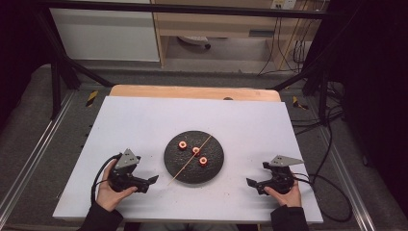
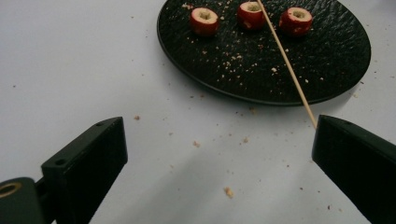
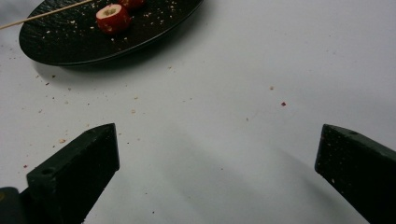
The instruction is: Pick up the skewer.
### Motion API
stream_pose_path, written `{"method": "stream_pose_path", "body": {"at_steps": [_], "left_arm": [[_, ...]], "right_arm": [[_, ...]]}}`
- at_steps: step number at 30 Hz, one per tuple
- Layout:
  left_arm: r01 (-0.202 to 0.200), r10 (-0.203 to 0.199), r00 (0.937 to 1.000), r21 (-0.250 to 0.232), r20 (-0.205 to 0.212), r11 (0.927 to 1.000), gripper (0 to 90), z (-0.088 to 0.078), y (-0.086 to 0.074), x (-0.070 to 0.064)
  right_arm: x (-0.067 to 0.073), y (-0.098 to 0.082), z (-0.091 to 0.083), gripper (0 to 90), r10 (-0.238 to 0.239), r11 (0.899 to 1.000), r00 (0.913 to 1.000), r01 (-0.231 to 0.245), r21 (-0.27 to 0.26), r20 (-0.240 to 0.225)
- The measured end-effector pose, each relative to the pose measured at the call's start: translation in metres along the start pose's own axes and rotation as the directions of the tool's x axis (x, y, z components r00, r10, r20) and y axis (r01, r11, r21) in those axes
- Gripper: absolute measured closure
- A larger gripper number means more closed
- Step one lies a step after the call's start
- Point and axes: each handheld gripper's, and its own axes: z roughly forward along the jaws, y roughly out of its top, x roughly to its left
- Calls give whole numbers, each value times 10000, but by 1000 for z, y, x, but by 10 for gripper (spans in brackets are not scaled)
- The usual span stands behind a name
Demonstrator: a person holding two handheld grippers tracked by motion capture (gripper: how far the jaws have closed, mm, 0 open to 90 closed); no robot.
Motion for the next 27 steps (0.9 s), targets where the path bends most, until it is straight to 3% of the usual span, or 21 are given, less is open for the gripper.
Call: {"method": "stream_pose_path", "body": {"at_steps": [27], "left_arm": [[-243,228,9995,719,218,9971,51,35,43,-28]], "right_arm": [[0,0,0,7,-42,10000,10000,42,71,26]]}}
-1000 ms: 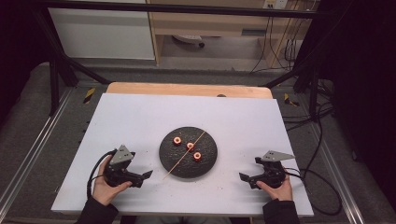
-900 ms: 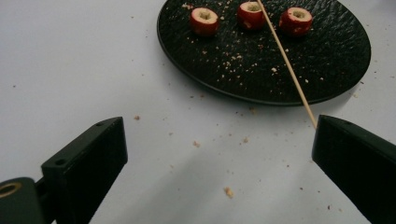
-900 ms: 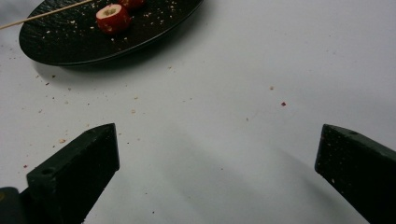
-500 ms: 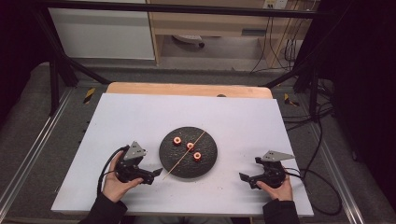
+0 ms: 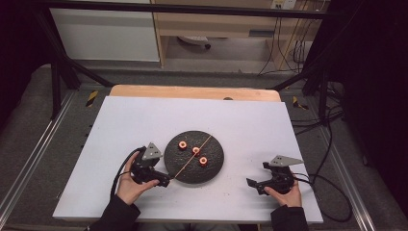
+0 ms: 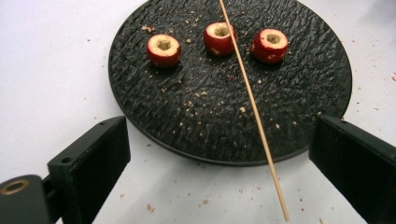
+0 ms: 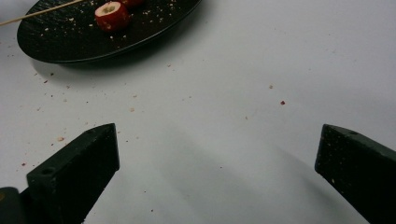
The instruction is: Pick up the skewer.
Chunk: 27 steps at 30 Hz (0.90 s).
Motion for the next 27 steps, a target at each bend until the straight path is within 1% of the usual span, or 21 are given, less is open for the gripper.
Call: {"method": "stream_pose_path", "body": {"at_steps": [4,10,14,16,18,19,20,22,24,27], "left_arm": [[88,-88,10000,164,-32,9998,58,4,6,-1],[-9,12,10000,465,-64,9989,88,11,16,-5],[-82,83,10000,739,-10,9972,124,18,20,-9],[-152,152,9999,955,12,9953,145,21,22,-11],[-148,147,9999,1025,12,9946,170,24,23,-12],[-121,116,9999,1072,55,9942,204,26,24,-12],[-113,102,9999,1123,102,9936,204,27,24,-13],[-153,145,9999,1269,72,9918,240,30,26,-13],[-125,111,9999,1363,111,9906,294,32,28,-14],[-19,-22,9996,1487,277,9889,371,35,31,-14]], "right_arm": [[0,0,0,7,29,10000,10000,-29,11,0],[0,0,0,7,6,10000,10000,-6,10,-9],[0,0,0,7,3,10000,10000,-3,13,-22],[0,0,0,7,-1,10000,10000,1,14,-30],[0,0,0,7,3,10000,10000,-3,11,-40],[0,0,0,7,6,10000,10000,-6,10,-47],[0,0,0,7,6,10000,10000,-6,10,-47],[0,0,0,7,1,10000,10000,-1,11,-50],[0,0,0,7,2,10000,10000,-2,16,-42],[0,0,0,7,20,10000,10000,-20,24,-50]]}}
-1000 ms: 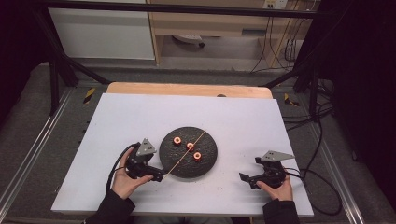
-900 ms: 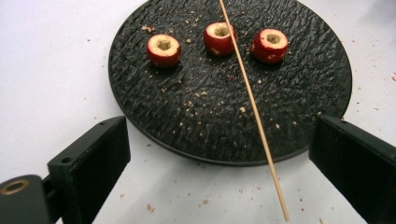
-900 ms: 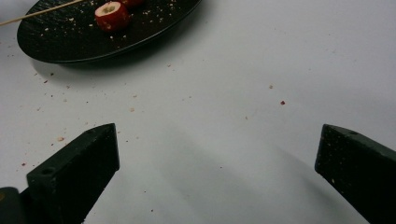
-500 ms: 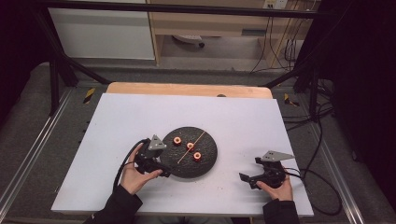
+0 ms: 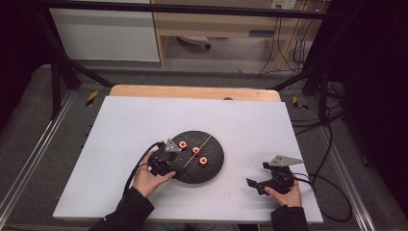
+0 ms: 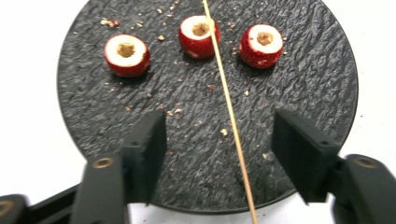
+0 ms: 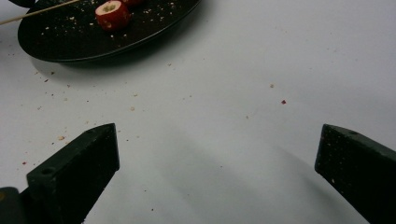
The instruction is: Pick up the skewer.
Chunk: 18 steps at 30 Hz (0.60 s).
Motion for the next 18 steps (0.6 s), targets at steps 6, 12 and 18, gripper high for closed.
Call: {"method": "stream_pose_path", "body": {"at_steps": [6,12,18], "left_arm": [[-72,65,9998,439,162,9990,478,7,4,-2],[-88,62,9993,702,365,9975,575,11,6,-2],[-142,99,9986,841,523,9964,682,13,7,-4]], "right_arm": [[0,0,0,7,-17,10000,10000,17,9,2],[0,0,0,7,-54,10000,10000,54,25,-8],[0,0,0,7,-51,10000,10000,51,21,-12]]}}
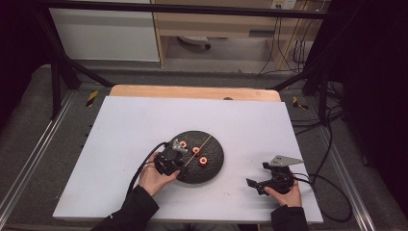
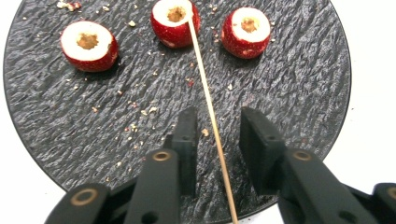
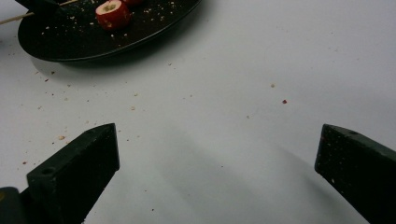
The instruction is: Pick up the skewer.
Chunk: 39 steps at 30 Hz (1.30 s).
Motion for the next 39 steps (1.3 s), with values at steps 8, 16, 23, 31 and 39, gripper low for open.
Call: {"method": "stream_pose_path", "body": {"at_steps": [8,16,23,31,39], "left_arm": [[-134,148,9992,373,-384,9992,762,3,4,-3],[-77,112,9982,586,-586,9983,820,5,5,-6],[18,34,9970,674,-773,9977,843,6,6,-8],[69,-7,9966,738,-825,9973,876,6,6,-8],[87,-51,9963,412,-853,9991,880,-1,4,-7]], "right_arm": [[0,0,0,7,1,10000,10000,-1,11,0],[0,0,0,7,10,10000,10000,-10,3,3],[0,0,0,7,30,10000,10000,-30,14,6],[0,0,0,7,21,10000,10000,-21,14,3],[0,0,0,7,16,10000,10000,-16,20,17]]}}
